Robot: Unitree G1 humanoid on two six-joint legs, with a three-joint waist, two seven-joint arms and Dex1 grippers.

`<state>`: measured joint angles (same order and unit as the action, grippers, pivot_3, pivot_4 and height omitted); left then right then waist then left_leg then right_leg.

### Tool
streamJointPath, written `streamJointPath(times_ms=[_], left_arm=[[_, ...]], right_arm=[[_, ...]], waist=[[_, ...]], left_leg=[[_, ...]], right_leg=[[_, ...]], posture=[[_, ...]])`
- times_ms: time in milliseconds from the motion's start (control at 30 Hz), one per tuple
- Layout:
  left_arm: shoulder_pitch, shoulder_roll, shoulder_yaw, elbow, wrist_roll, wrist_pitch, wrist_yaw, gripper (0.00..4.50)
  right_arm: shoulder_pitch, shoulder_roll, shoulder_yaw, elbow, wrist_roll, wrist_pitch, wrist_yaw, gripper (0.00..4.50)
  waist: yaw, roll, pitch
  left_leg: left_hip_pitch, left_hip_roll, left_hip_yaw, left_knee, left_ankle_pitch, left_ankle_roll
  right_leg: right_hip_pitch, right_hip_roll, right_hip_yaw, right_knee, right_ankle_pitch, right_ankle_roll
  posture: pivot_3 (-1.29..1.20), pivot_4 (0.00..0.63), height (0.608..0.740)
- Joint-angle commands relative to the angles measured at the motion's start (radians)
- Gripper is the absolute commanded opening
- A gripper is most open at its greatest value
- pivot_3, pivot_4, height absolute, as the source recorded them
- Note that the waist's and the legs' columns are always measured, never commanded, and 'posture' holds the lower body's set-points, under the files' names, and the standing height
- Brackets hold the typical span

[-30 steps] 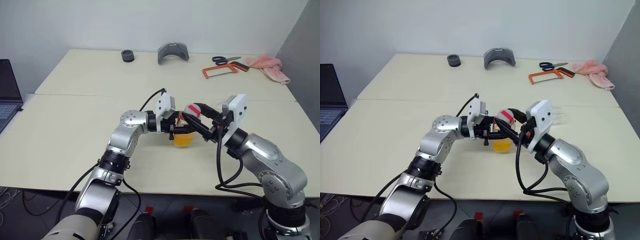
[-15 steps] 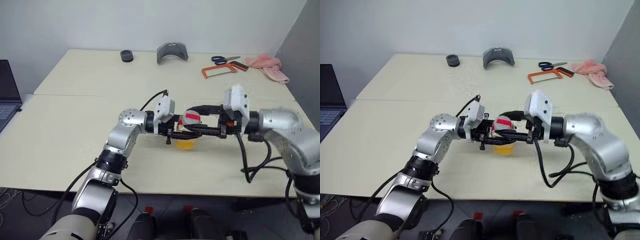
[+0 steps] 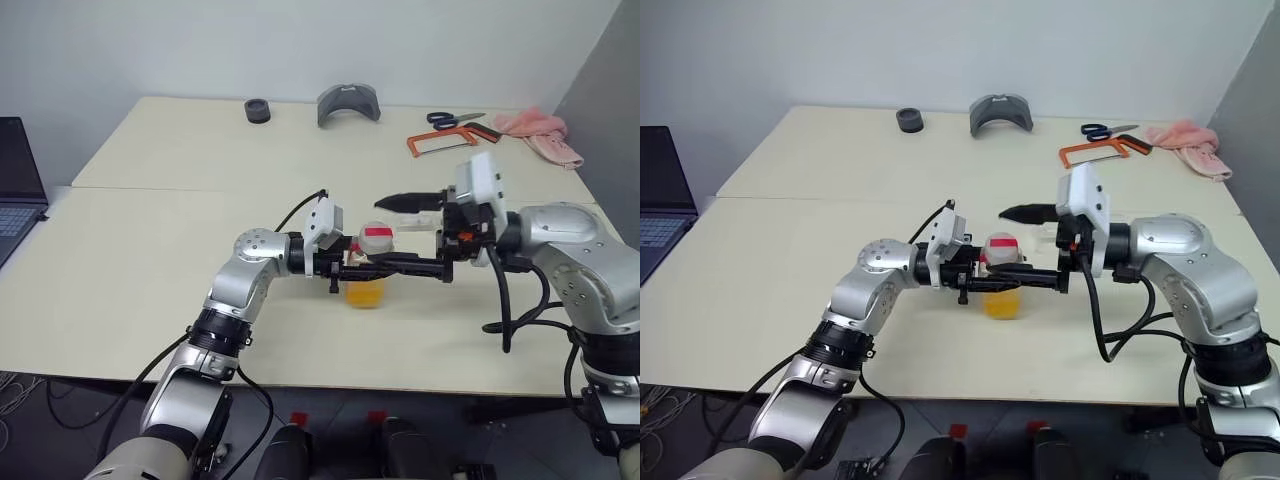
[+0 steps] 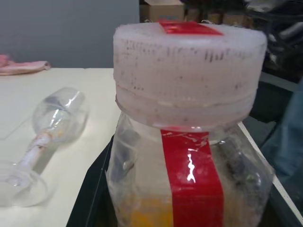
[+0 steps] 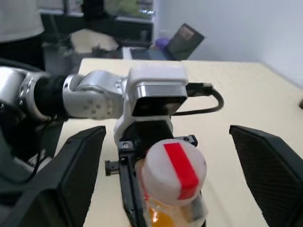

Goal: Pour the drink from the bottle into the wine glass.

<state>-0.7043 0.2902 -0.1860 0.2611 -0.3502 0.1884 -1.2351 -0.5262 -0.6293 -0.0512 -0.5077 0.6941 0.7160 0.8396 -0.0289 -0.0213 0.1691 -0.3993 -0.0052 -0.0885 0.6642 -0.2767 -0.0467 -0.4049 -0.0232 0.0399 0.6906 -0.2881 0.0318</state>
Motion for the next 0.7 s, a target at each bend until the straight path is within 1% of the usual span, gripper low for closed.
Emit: streamJointPath(times_ms=[33,133,233,300,400,633,667,700], left_arm=[[-0.021,-0.017,0.03,-0.009,-0.012,-0.025,0.024,1.72],[-0.033,-0.028,0.034,0.008,-0.01,-0.034,0.034,1.72],[-0.045,-0.038,0.035,0.026,-0.003,-0.048,0.037,1.72],[-0.052,-0.042,0.032,0.039,0.002,-0.062,0.034,1.72],[-0.061,-0.047,0.03,0.054,0.007,-0.074,0.031,1.72],[-0.082,-0.051,0.028,0.092,0.023,-0.105,0.015,1.72],[-0.083,-0.05,0.028,0.097,0.024,-0.109,0.014,1.72],[-0.085,-0.05,0.028,0.101,0.025,-0.112,0.014,1.72]], right_arm=[[0.061,0.072,-0.029,-0.158,0.0,0.04,-0.215,4.27],[0.11,0.154,0.033,-0.205,-0.103,0.022,-0.371,4.27],[0.133,0.219,0.088,-0.217,-0.191,-0.012,-0.469,4.27],[0.134,0.248,0.109,-0.215,-0.229,-0.022,-0.509,4.27],[0.14,0.261,0.133,-0.211,-0.262,-0.031,-0.523,4.27],[0.139,0.273,0.155,-0.191,-0.277,-0.03,-0.513,4.27],[0.14,0.272,0.158,-0.189,-0.277,-0.025,-0.509,3.89],[0.142,0.271,0.159,-0.189,-0.274,-0.021,-0.505,3.67]], waist=[[0.0,0.0,0.0],[-0.004,0.0,0.0],[-0.004,0.0,0.0],[-0.004,0.0,0.0],[-0.004,0.0,0.0],[-0.004,0.0,0.0],[-0.004,0.0,0.0],[-0.004,0.0,0.0]], left_leg=[[0.0,0.0,0.0,-0.001,0.0,0.0],[0.001,-0.001,0.002,0.0,0.0,0.0],[0.001,-0.002,0.002,0.0,0.0,0.0],[0.001,-0.002,0.002,0.0,0.0,0.0],[0.001,-0.002,0.002,0.0,0.0,0.0],[0.001,-0.002,0.002,0.0,0.0,0.0],[0.001,-0.002,0.002,0.0,0.0,0.0],[0.001,-0.002,0.002,0.0,0.0,0.0]], right_leg=[[0.0,0.0,0.0,0.0,0.0,0.0],[0.0,0.001,0.001,0.001,0.0,0.0],[0.0,0.002,0.001,0.002,0.0,0.0],[0.0,0.002,0.001,0.002,0.0,0.0],[0.0,0.002,0.001,0.001,0.0,0.0],[0.0,0.002,0.001,0.001,0.0,0.0],[0.0,0.002,0.001,0.001,0.0,0.0],[0.0,0.002,0.001,0.001,0.0,0.0]], posture=[[0.0,0.15,0.74],[0.0,0.15,0.74],[0.0,0.15,0.74],[0.0,0.15,0.74],[0.0,0.15,0.74],[0.0,0.15,0.74],[0.0,0.15,0.74],[0.0,0.15,0.74]])
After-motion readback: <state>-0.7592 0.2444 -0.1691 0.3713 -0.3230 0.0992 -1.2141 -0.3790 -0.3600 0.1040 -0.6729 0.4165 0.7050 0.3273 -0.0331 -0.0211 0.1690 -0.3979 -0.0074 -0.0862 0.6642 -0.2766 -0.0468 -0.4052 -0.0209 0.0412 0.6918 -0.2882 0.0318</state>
